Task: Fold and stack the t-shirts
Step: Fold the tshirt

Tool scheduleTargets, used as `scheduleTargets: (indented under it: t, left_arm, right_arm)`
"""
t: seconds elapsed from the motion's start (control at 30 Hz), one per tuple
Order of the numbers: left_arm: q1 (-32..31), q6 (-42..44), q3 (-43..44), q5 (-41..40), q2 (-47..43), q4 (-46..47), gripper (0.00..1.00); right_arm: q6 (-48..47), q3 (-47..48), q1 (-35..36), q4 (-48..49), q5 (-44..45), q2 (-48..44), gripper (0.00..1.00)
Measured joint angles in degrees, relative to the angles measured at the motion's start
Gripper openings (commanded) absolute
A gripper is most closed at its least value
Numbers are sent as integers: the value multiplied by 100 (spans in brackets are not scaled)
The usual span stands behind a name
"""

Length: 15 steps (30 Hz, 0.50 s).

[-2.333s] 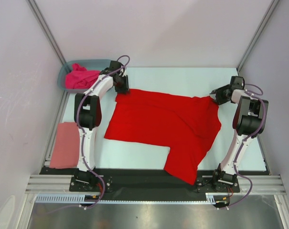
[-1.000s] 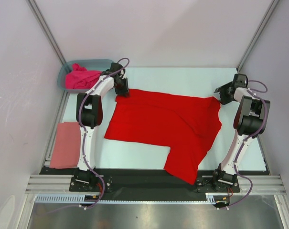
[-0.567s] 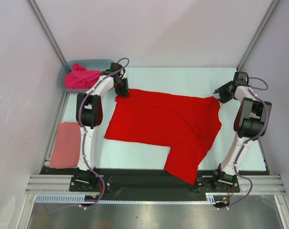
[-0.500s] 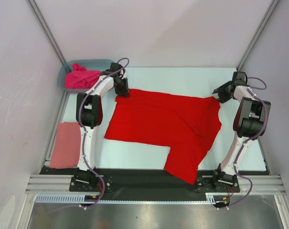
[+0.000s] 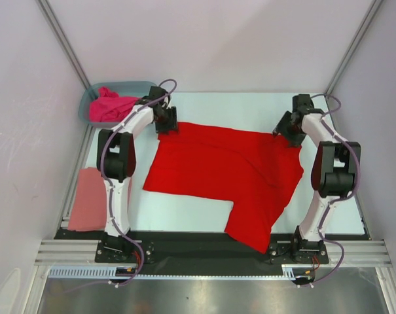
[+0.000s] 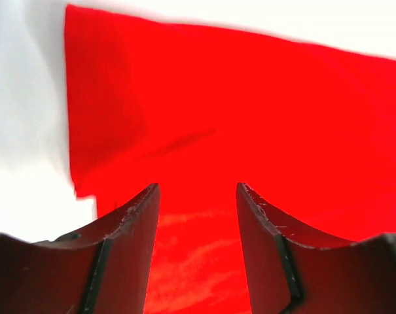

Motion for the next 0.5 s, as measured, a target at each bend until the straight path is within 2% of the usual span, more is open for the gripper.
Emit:
scheduleTargets:
  t: [0.23, 0.37, 0.5]
  left_arm:
    - [-42, -85, -957, 79, -1198, 199, 49]
    - [-138, -157, -1641, 293, -1788, 433, 48]
    - [-293, -155, -1976, 402, -1941, 461, 46]
  right_arm:
    - [-634, -673, 1274, -935, 520, -1246, 54]
    - [-782, -1123, 1679, -1255, 651, -1394, 53]
    - [-885, -1340, 1694, -1491, 693, -1360, 57]
